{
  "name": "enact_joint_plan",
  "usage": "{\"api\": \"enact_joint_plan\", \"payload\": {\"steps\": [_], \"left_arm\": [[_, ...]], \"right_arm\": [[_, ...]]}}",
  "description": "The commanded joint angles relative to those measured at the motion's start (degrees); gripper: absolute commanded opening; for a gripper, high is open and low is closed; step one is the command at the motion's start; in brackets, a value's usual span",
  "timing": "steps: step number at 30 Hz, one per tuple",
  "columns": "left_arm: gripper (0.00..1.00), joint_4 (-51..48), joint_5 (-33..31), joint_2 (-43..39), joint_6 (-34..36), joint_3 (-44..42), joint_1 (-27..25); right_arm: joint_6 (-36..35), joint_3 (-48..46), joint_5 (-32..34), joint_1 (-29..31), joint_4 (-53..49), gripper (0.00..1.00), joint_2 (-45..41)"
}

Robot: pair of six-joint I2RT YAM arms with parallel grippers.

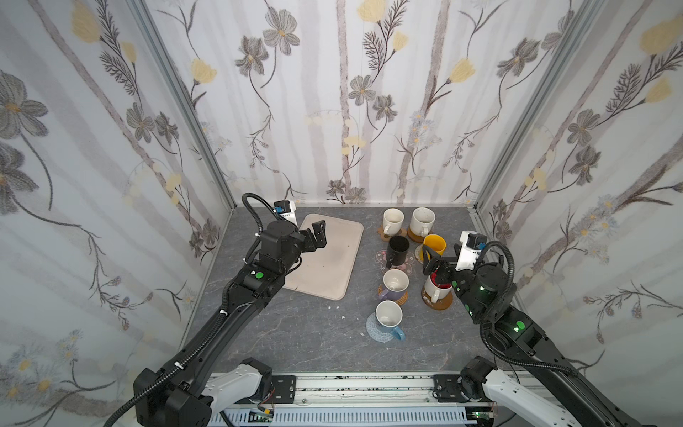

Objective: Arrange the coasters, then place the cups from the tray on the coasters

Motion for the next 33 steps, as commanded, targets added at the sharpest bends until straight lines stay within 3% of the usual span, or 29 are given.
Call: {"api": "enact_joint_plan", "payload": {"steps": [1, 7, 10, 17, 21, 25, 33], "left_arm": [[1.0, 1.7, -1.4, 0.4, 4.0, 0.3, 0.1], [1.0, 2.5, -2.9, 4.1, 9.5, 1.1, 1.2], [1.0, 5.0, -0.2, 6.2, 10.3, -0.8, 3.3], [1.0, 13.3, 2.3, 11.1, 8.0, -5.2, 12.4], [1.0, 26.1, -0.9, 11.5, 9.8, -13.0, 15.4], [1.0, 33.7, -3.0, 13.9, 12.8, -17.4, 17.3], [1.0, 36.3, -2.9, 21.9, 16.5, -18.2, 21.8]], "right_arm": [[-3.4, 1.7, -1.8, -3.3, 6.0, 1.0, 3.0], [-6.4, -0.9, -0.2, -8.4, 15.4, 1.0, 6.2], [-7.4, -6.0, 2.5, -11.3, 22.6, 1.0, 6.1], [-6.4, -12.0, -4.4, -24.6, 31.8, 1.0, 9.1], [-6.2, -16.8, -6.1, -30.4, 39.4, 1.0, 10.0], [-7.1, -20.8, -5.9, -32.0, 45.9, 1.0, 12.0], [-9.6, -23.3, -4.7, -32.7, 50.0, 1.0, 16.6]]}}
